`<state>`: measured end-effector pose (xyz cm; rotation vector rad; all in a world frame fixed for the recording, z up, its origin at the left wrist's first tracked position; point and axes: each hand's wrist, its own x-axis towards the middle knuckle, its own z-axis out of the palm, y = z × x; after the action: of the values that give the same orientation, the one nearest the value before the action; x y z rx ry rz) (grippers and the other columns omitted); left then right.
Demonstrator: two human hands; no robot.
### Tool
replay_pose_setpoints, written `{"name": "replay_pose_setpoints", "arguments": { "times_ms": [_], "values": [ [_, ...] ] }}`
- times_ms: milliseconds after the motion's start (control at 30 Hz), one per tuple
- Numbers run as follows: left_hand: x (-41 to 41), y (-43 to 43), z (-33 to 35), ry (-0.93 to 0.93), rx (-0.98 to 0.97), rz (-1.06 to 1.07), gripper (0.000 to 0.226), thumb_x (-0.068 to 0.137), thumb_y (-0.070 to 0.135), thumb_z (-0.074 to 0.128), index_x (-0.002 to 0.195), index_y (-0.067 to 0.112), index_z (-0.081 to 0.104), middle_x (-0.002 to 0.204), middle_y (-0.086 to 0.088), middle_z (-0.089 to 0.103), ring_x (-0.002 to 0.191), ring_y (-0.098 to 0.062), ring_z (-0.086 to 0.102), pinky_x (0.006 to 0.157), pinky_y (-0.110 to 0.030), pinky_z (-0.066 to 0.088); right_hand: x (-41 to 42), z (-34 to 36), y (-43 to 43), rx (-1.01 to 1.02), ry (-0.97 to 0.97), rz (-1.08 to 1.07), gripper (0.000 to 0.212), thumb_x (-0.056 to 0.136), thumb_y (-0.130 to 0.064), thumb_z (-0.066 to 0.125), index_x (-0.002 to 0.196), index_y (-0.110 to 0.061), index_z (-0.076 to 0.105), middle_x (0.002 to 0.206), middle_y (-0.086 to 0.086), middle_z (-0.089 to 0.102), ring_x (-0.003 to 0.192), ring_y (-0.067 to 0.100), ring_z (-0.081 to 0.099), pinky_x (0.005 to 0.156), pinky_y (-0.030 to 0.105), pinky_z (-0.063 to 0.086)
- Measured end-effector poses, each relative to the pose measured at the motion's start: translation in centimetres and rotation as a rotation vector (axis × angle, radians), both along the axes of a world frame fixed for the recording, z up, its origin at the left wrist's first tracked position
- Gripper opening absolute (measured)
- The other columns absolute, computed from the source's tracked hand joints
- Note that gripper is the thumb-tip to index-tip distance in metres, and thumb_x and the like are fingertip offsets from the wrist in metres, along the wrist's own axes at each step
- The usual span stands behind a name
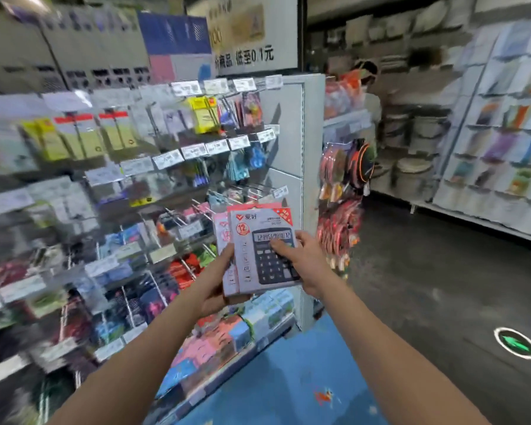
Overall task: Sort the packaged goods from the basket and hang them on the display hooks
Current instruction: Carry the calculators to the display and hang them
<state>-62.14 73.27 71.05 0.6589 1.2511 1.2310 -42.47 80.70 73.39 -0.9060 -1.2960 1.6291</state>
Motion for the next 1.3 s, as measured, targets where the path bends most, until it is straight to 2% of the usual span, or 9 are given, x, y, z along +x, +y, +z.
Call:
{"name": "replay_pose_setpoints", "arguments": {
  "times_ms": [100,167,467,600,833,967,1100,1233,1300],
  "values": [
    [-3.3,2.2,-1.0,0.024,0.032,0.100,0.069,0.078,0.065,0.078,0.133,0.024,0.067,0.131,-0.015,0.070,0.116,-0.042,0.067,0.097,-0.062,0.053,-2.8,-1.0,3.9,0.015,-0.047,0.070,0.040,0.085,-0.016,0.083,0.114,-0.008,0.057,0.104,0.012,0.075,0.083,0.021,0.076,0.073,0.039,0.064],
    [-5.5,4.2,-1.9,0.036,0.066,0.176,0.053,0.085,0.051,0.075,0.130,0.022,0.068,0.124,-0.014,0.073,0.112,-0.040,0.070,0.102,-0.066,0.049,-4.9,-2.0,6.5,-0.002,-0.047,0.138,0.036,0.088,-0.013,0.080,0.115,-0.011,0.056,0.102,0.010,0.076,0.080,0.018,0.074,0.067,0.035,0.063],
    [-13.4,12.0,-9.7,0.103,-0.112,0.378,0.031,0.092,0.014,0.067,0.123,0.015,0.068,0.107,-0.020,0.077,0.096,-0.043,0.074,0.070,-0.053,0.062,-11.9,-10.9,17.9,-0.209,-0.054,0.247,0.061,0.081,0.002,0.080,0.134,-0.018,0.056,0.108,0.022,0.076,0.100,0.045,0.072,0.087,0.059,0.059],
    [-15.9,13.2,-13.3,0.125,-0.177,0.424,0.032,0.090,0.014,0.067,0.122,0.013,0.069,0.105,-0.015,0.078,0.096,-0.038,0.076,0.090,-0.062,0.058,-13.8,-15.0,21.0,-0.265,-0.029,0.225,0.065,0.079,0.006,0.080,0.134,-0.018,0.057,0.106,0.022,0.076,0.094,0.042,0.074,0.080,0.052,0.062],
    [-20.1,17.3,-21.4,0.182,-0.113,0.539,0.034,0.081,0.018,0.072,0.115,0.016,0.072,0.096,-0.008,0.080,0.088,-0.032,0.078,0.081,-0.046,0.062,-19.5,-24.3,27.8,-0.157,0.071,0.231,0.070,0.077,0.005,0.080,0.139,-0.017,0.057,0.113,0.021,0.075,0.100,0.045,0.072,0.085,0.056,0.060],
    [-21.9,21.2,-26.4,0.271,0.015,0.609,0.032,0.082,0.016,0.075,0.114,0.016,0.073,0.077,0.006,0.079,0.070,-0.009,0.076,0.062,-0.025,0.057,-23.5,-28.7,30.9,-0.066,0.136,0.249,0.099,0.054,-0.015,0.098,0.143,-0.013,0.054,0.114,0.020,0.075,0.095,0.041,0.074,0.078,0.053,0.061],
    [-23.8,24.6,-30.8,0.331,0.153,0.640,0.026,0.088,0.013,0.067,0.114,0.015,0.072,0.082,0.005,0.080,0.072,-0.012,0.077,0.063,-0.029,0.061,-27.1,-31.7,32.8,0.061,0.237,0.284,0.099,0.043,-0.030,0.102,0.131,-0.012,0.062,0.111,0.019,0.076,0.085,0.033,0.075,0.068,0.043,0.062],
    [-25.9,26.8,-34.9,0.368,0.268,0.702,0.029,0.083,0.015,0.071,0.112,0.015,0.073,0.093,-0.003,0.081,0.087,-0.029,0.077,0.076,-0.048,0.061,-30.3,-34.1,34.7,0.190,0.311,0.305,0.059,0.074,-0.011,0.083,0.129,-0.011,0.062,0.112,0.021,0.075,0.086,0.034,0.076,0.070,0.047,0.062],
    [-26.8,27.3,-36.6,0.377,0.317,0.705,0.030,0.085,0.014,0.071,0.115,0.015,0.072,0.096,-0.005,0.080,0.089,-0.033,0.076,0.070,-0.042,0.058,-31.5,-34.7,35.3,0.252,0.345,0.304,0.062,0.076,-0.011,0.082,0.133,-0.011,0.059,0.110,0.019,0.076,0.088,0.034,0.075,0.074,0.052,0.062]
  ]
}}
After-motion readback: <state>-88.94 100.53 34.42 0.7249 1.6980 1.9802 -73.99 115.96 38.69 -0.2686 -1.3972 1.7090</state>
